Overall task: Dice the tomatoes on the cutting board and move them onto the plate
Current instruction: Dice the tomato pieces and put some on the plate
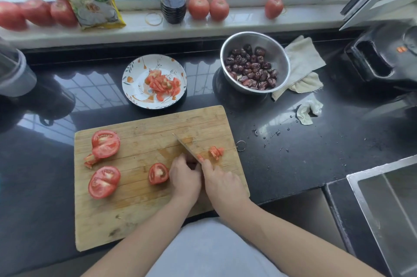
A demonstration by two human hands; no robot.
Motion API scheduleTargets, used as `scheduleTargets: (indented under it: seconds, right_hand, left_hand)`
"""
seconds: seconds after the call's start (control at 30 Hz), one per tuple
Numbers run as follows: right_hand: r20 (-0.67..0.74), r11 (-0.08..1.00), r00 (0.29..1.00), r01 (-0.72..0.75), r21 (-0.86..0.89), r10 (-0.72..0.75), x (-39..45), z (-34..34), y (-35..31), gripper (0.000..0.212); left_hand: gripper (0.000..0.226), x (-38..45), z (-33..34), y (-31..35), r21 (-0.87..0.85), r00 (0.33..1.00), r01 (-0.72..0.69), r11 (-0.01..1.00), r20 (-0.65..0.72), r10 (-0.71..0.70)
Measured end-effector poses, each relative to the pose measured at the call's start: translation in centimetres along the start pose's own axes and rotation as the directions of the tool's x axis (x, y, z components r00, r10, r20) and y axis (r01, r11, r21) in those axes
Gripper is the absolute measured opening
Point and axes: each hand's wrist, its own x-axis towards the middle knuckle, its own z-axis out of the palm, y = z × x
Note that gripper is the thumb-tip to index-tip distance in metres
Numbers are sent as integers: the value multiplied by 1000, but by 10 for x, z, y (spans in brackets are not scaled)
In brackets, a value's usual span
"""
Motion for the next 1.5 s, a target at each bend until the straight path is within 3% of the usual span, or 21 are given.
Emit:
scheduleTargets:
  seconds: [0.07,0.13,0.3,0.4,0.57,0.73,1.0,1.23,1.5]
  right_hand:
    - [31,998,998,-60,12,60,-19,-2,15,28]
    - [84,999,996,-14,29,12,-42,1,28,33]
    - [-36,978,997,-62,200,70,-13,9,17,39]
    - [-26,951,992,-107,290,120,4,-3,19,47]
    - [-6,985,998,-58,164,59,-37,-15,28,22]
    - [20,992,998,49,117,-52,-48,-12,19,40]
    - [-54,999,998,40,8,-40,-40,3,13,53]
    - [-97,1000,995,12,10,-11,-46,1,16,45]
    - [4,999,1000,-1,53,1,-39,7,14,35]
  left_hand:
    - [8,1,1,2,45,1000,-17,999,-5,18]
    - [7,1,1,2,74,1000,-12,997,-4,12]
    - [6,-3,1,2,75,1000,-29,997,-2,30]
    - [11,-5,-2,3,36,1000,-25,999,10,24]
    - [21,-6,-3,1,-68,999,34,997,9,-33]
    - [14,-6,-3,5,-83,996,79,993,-23,-82]
    - [8,1,2,7,-71,983,172,983,-46,-175]
    - [10,3,2,10,-72,981,187,980,-42,-190]
    - [12,3,3,11,-68,978,203,977,-27,-206]
